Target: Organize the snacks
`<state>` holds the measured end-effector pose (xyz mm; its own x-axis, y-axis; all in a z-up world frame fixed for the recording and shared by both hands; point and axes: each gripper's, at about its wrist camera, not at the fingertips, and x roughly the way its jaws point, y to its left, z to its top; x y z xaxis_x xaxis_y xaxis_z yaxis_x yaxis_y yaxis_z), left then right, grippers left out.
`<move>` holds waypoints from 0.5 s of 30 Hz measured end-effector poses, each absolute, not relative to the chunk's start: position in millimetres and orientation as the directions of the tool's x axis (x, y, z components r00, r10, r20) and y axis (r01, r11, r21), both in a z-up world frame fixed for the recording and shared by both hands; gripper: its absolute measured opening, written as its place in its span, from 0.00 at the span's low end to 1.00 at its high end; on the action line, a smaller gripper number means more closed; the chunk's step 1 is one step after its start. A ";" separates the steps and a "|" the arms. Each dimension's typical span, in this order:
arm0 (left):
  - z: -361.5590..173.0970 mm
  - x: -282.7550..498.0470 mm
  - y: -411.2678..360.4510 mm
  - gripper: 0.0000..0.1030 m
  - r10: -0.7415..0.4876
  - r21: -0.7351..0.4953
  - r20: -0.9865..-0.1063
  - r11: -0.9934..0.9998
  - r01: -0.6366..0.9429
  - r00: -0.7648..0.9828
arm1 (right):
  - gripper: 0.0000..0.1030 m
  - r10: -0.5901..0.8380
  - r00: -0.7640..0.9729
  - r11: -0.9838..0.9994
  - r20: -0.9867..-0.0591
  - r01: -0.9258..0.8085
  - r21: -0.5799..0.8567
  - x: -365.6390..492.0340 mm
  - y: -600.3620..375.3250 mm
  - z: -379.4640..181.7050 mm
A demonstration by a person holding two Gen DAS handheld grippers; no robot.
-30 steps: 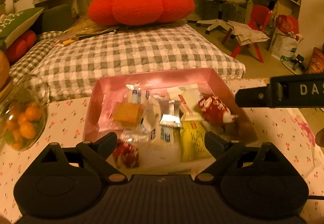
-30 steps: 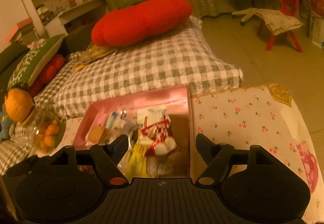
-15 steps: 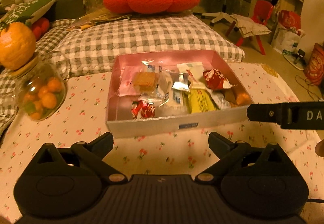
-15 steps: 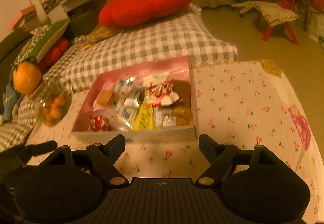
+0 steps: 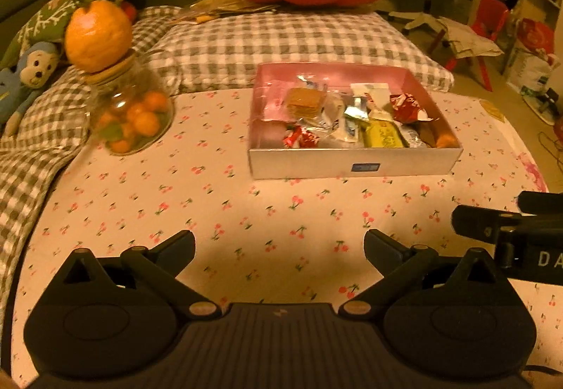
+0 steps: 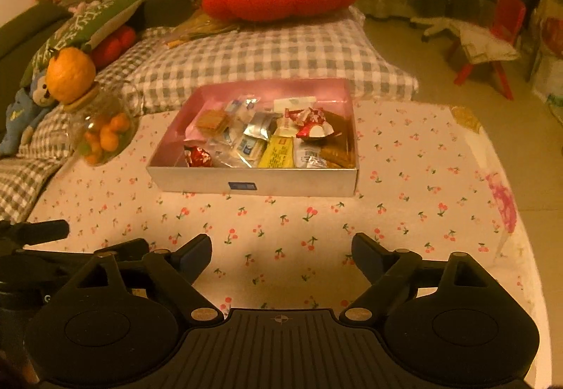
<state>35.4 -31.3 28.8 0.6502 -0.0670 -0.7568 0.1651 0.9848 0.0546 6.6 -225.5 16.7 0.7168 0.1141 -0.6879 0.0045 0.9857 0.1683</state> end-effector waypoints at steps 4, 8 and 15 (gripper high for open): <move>28.8 28.0 -27.1 0.99 -0.046 0.060 -0.769 0.988 0.144 0.638 | 0.90 0.117 0.712 0.983 -0.692 0.018 0.184 2.1 -224.9 19.6; 30.9 24.6 -25.5 0.99 -0.039 0.056 -0.772 0.990 0.129 0.635 | 0.90 0.100 0.714 0.987 -0.693 0.018 0.161 -0.2 -221.7 21.4; 37.1 23.8 -20.5 0.99 -0.023 0.058 -0.760 0.993 0.102 0.650 | 0.90 0.080 0.712 0.992 -0.697 0.012 0.127 -1.8 -219.8 18.9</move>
